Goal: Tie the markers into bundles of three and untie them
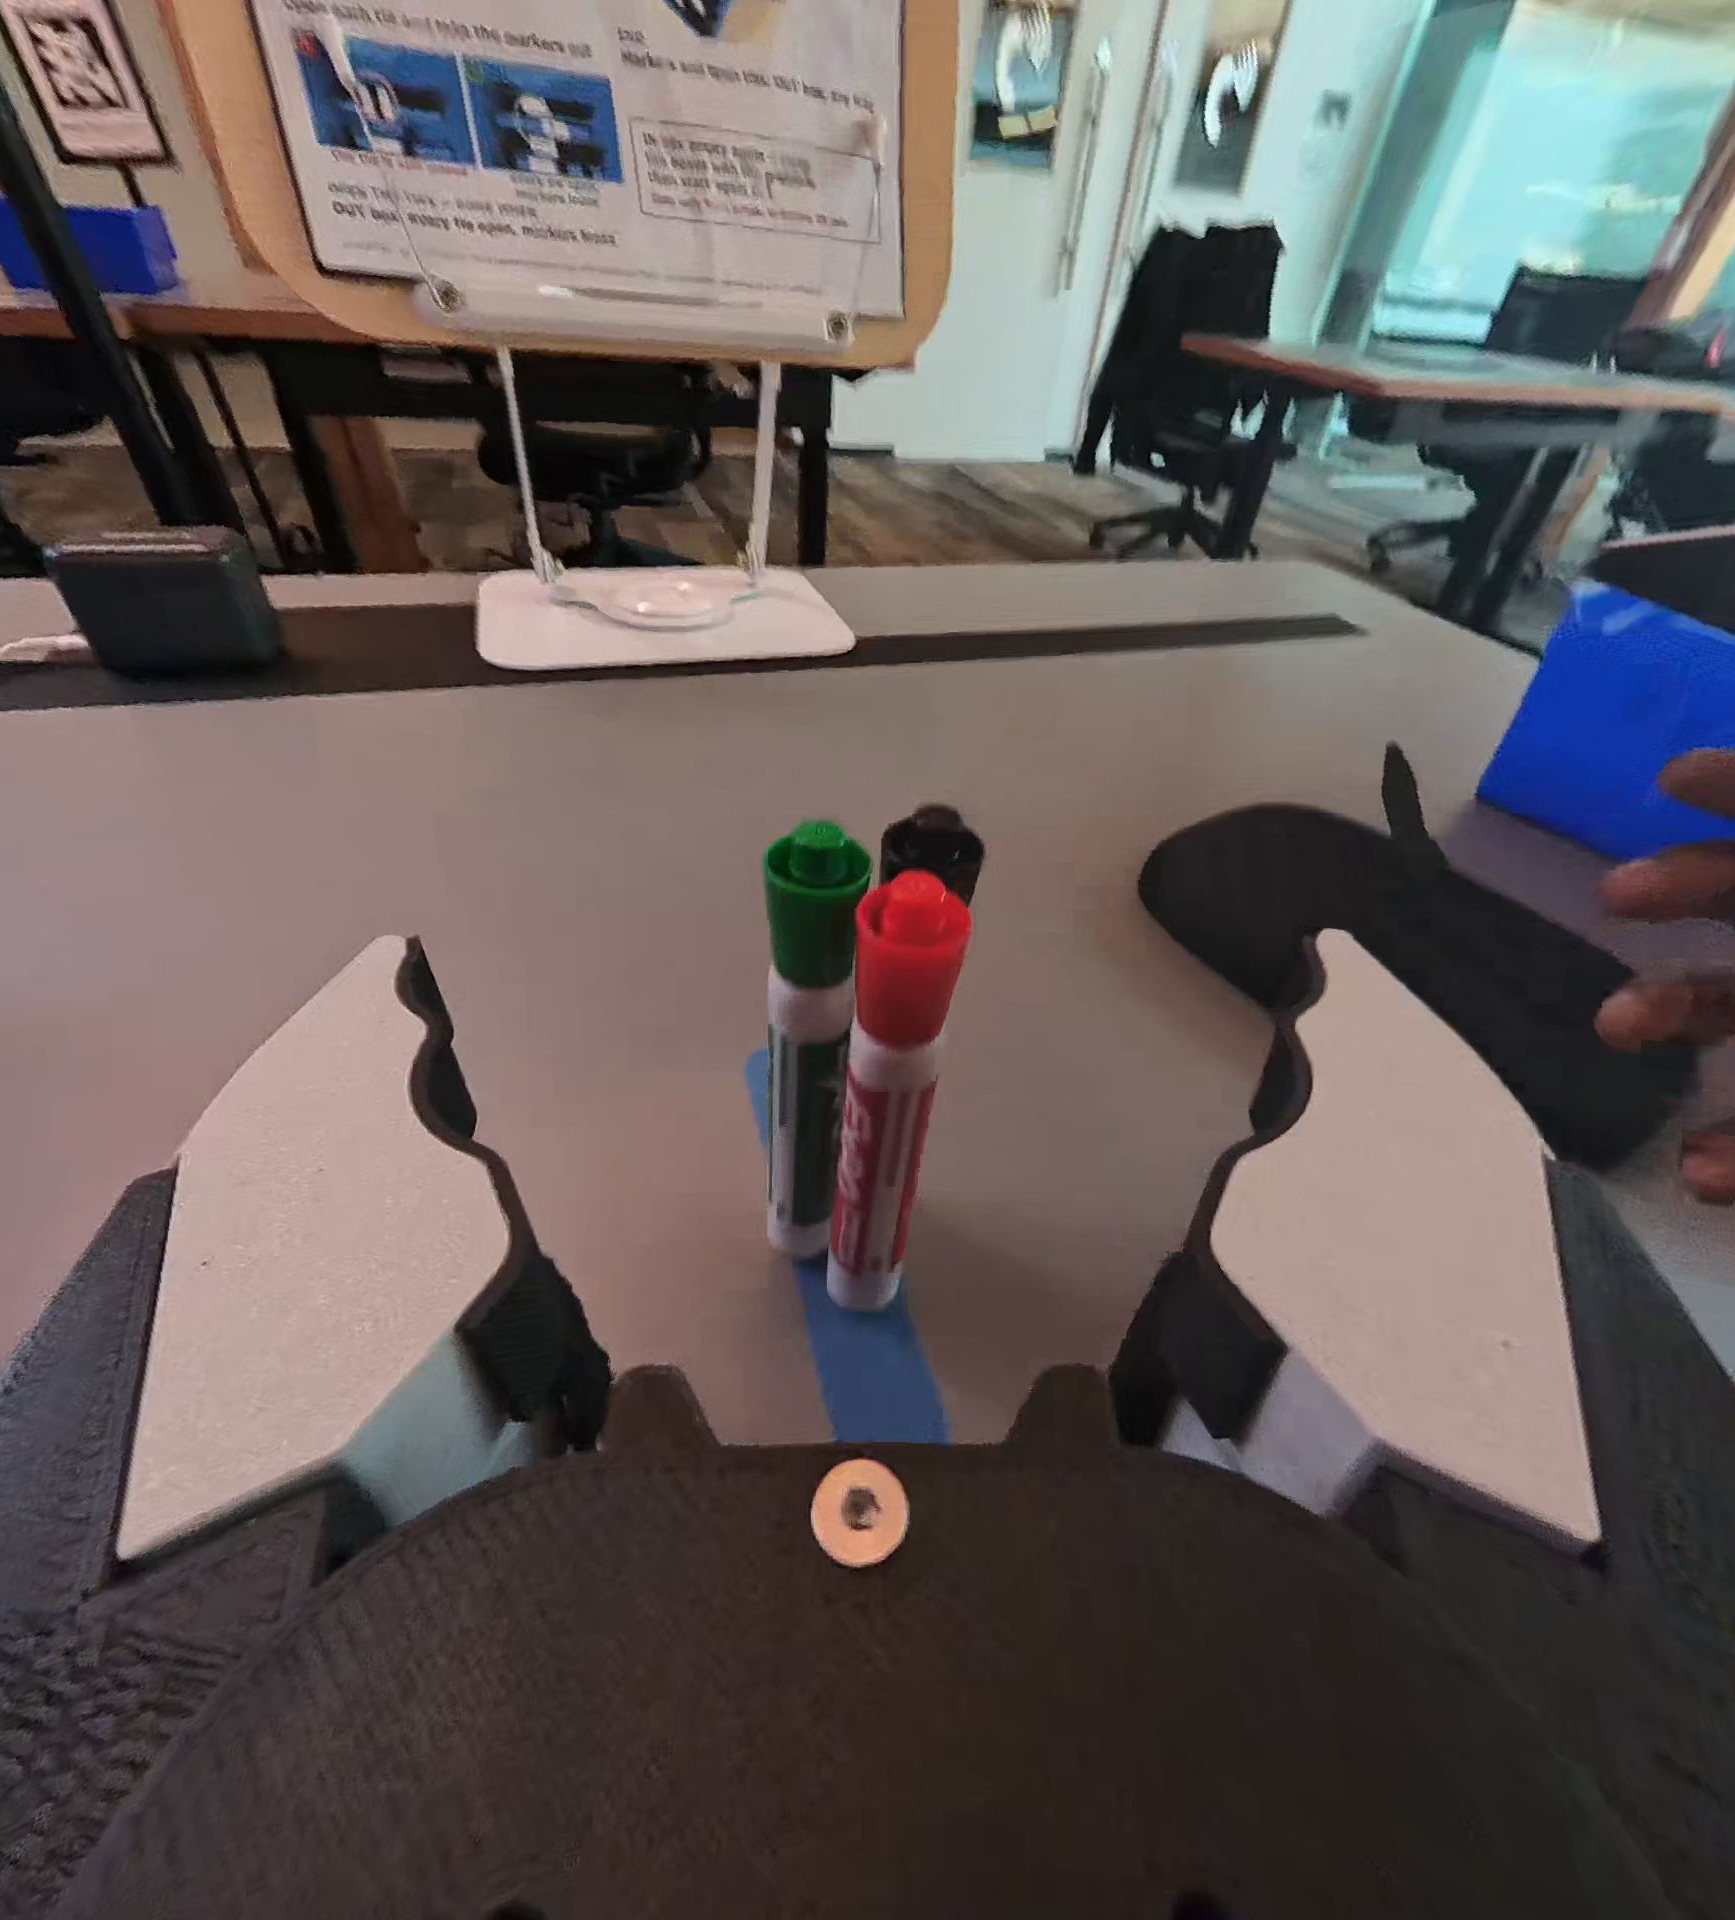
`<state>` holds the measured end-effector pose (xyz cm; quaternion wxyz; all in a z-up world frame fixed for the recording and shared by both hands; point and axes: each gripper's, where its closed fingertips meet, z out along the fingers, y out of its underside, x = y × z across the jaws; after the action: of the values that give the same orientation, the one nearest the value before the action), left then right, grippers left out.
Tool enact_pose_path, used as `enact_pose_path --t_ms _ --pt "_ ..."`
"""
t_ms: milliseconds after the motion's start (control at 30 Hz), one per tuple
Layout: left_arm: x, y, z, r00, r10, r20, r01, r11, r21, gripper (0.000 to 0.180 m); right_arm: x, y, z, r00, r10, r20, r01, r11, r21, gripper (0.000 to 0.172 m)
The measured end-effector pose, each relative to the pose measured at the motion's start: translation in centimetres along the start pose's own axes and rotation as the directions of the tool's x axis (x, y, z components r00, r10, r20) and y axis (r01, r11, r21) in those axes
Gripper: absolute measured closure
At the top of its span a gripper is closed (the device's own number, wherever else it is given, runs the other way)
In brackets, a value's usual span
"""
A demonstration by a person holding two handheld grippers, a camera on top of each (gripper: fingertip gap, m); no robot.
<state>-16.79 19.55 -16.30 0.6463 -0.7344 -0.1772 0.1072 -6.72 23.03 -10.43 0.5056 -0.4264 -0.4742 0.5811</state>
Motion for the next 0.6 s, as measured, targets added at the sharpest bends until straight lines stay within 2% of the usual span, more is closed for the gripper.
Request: enact_pose_path --t_ms 67,133,267,433,600 --pt "-0.6 -1.0 0.8 0.997 0.029 0.077 -0.036 0.995 0.089 0.035 0.8 -1.0 -0.1 0.999 0.030 -0.013 -0.029 0.997 0.071 0.055" --pt "-1.2 -1.0 1.5 0.984 0.095 0.151 -0.113 0.987 0.112 0.035 1.5 -1.3 -0.1 0.998 0.063 -0.010 -0.062 0.993 0.103 0.056" --pt "-0.7 0.6 2.6 0.982 0.107 0.154 -0.115 0.993 0.041 0.037 1.9 -1.4 0.4 0.995 0.087 0.036 -0.091 0.989 0.120 0.058" --pt "-1.0 1.4 3.8 0.984 0.093 0.151 -0.094 0.996 0.000 0.052 1.8 -1.6 1.0 0.995 0.063 0.073 -0.073 0.987 0.141 0.059" --pt "-1.1 1.4 4.2 0.989 0.065 0.135 -0.069 0.997 0.022 0.064 2.5 -1.9 1.1 0.994 0.088 0.063 -0.097 0.980 0.172 0.061"
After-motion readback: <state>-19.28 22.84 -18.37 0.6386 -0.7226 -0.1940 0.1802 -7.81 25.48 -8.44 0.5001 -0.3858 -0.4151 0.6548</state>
